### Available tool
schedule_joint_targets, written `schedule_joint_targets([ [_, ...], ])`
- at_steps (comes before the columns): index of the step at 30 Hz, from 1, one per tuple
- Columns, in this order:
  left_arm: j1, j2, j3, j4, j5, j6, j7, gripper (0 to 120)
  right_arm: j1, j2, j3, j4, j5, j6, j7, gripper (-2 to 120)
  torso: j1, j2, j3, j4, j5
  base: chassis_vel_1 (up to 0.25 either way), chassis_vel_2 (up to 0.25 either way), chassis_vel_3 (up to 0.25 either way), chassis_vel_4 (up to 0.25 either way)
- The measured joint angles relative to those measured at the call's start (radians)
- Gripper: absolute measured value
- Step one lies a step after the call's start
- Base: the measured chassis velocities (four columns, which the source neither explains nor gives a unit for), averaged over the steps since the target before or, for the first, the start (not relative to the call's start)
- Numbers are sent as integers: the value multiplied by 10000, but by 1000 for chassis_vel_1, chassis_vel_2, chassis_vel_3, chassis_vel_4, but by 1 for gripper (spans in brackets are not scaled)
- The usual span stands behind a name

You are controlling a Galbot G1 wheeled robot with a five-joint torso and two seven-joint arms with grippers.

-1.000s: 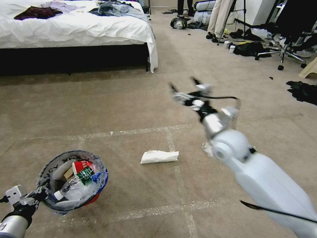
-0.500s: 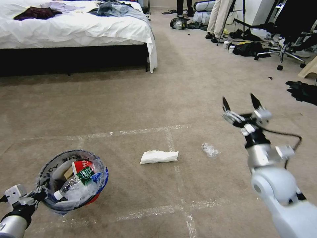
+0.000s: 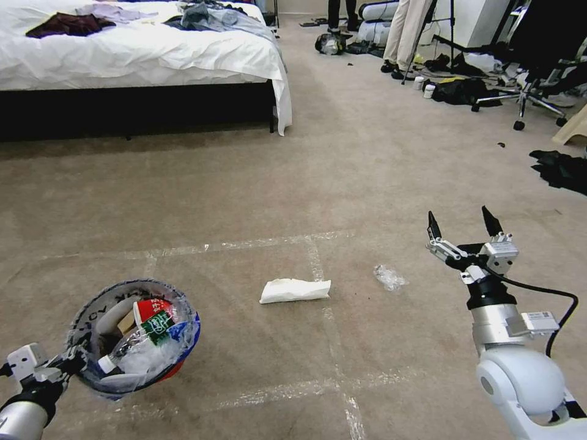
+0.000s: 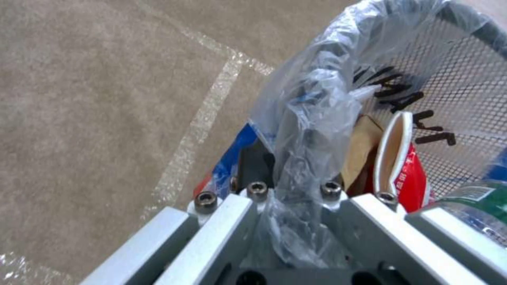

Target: Pick up the trash bin and place the garbage on the floor into it.

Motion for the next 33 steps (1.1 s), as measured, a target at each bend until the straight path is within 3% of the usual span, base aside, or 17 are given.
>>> schedule_joint_targets([
  [15,3,-49,10,22,29,-37,29,1,113,7,-256,-261,2,-9,49,100,3,-1,3,0,1,-155,160,149,-149],
  [33,-83,-101,79,150,149,-42,29,1,353,-13,-531,-652,-122,79,43,100,2,-1,2,-1,0,-78,64,73,-68],
])
